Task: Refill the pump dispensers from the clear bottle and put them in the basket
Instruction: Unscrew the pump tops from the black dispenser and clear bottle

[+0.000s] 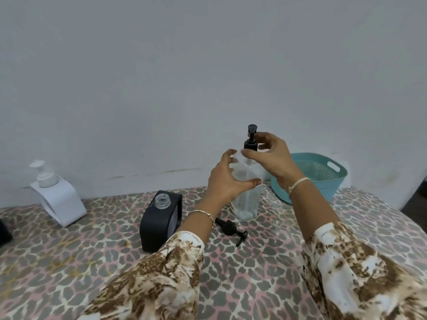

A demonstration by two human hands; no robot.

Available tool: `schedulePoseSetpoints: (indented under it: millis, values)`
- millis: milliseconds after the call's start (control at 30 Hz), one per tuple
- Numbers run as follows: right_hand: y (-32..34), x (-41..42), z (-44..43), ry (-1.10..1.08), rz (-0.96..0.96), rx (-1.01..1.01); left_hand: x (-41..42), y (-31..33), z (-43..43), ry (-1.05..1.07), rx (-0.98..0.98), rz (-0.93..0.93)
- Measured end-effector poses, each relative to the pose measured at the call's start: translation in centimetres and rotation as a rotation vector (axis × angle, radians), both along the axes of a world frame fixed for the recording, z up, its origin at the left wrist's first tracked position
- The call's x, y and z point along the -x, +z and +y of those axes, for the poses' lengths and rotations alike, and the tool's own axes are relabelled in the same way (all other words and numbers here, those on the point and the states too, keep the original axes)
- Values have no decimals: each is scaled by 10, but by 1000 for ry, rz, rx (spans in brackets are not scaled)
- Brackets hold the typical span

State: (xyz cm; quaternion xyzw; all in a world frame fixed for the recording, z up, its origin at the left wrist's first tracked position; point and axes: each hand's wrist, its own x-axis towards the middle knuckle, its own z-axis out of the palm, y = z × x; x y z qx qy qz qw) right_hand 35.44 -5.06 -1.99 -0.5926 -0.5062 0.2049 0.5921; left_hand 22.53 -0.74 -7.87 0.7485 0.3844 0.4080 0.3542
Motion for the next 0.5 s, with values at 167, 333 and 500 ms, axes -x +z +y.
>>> schedulePoseSetpoints:
  millis: [167, 333, 500]
  values:
    - [1, 8, 1, -66, 47, -40, -1, 1, -1, 5, -5, 17]
    - [2, 11, 1, -84, -35, 6, -1, 2, 1, 10, 16, 19]
    - [1, 13, 0, -126, -45, -3, -3, 3, 0, 7, 14, 29]
